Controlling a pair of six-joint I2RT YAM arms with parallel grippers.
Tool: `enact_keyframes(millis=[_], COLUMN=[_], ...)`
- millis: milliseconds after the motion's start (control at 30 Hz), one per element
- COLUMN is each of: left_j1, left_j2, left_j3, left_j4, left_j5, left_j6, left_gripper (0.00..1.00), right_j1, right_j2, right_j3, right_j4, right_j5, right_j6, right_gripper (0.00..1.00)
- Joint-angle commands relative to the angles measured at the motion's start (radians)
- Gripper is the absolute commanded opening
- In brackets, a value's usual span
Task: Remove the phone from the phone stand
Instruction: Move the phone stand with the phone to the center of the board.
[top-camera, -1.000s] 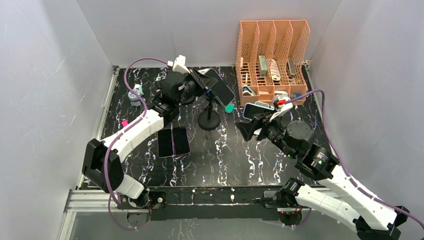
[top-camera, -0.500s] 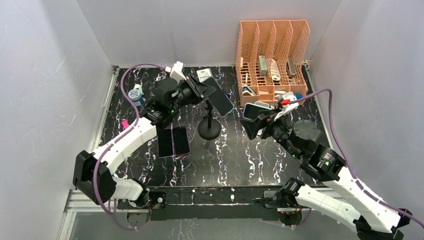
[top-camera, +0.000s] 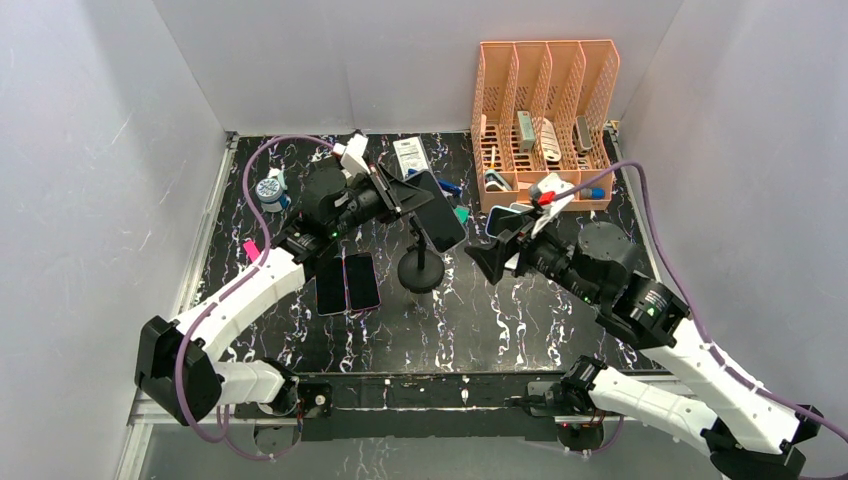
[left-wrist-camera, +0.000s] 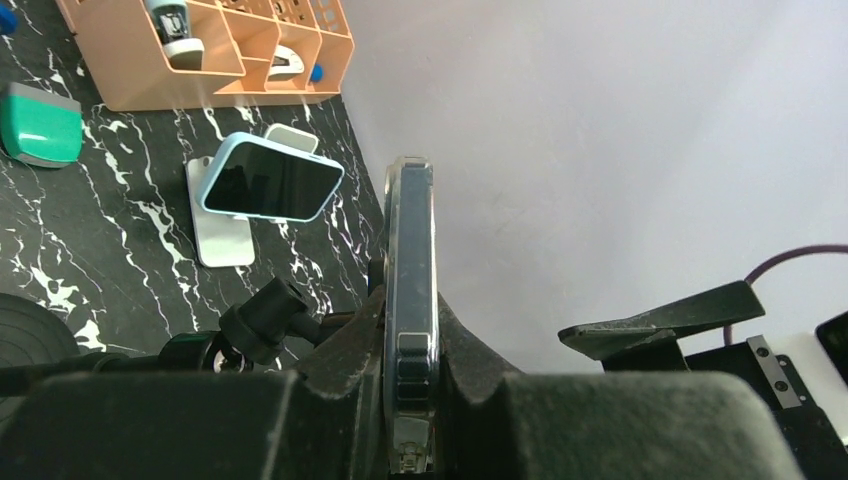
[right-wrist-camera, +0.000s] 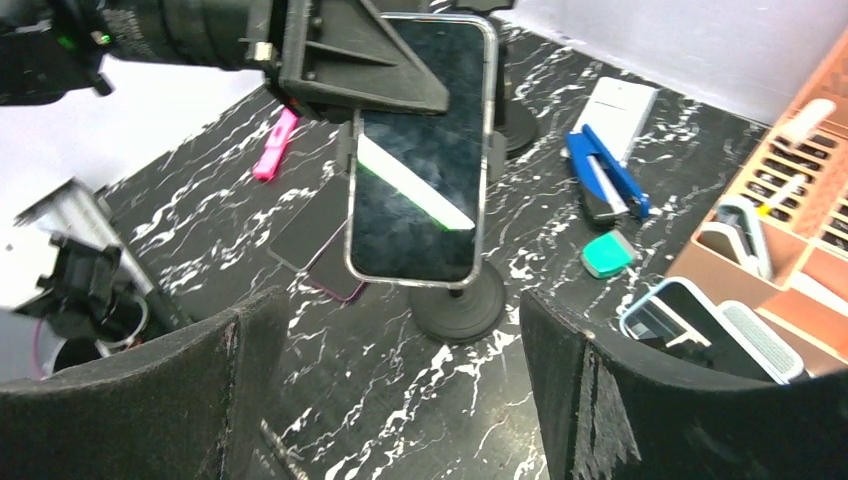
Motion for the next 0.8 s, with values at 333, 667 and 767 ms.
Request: enact_keyframes(millis=[333,667,767], left_j1=[0.000,0.001,0.000], left_j2=[-0.110,-0.075,-0.071], left_j3=[-0.088,-0.105,-0.111], left_j4=[0.267,0.192,0.214], left_j5=[0.172,0.172,0.178], left_j6=[0.066,0.206,0.192], left_gripper=[0.00,0.00,0.00], right_j1=[0.002,0.002,0.003], right_j2=[0.172,0.185,0.169], right_j3=[0.193,0.158,0.117], right_j4=[-0.077,-0.093,-0.069], right_j5=[-0.185,-0.056,-0.028], right_j6=[0.017,0.051,0.061], right_gripper=[0.99,0.99,0.99])
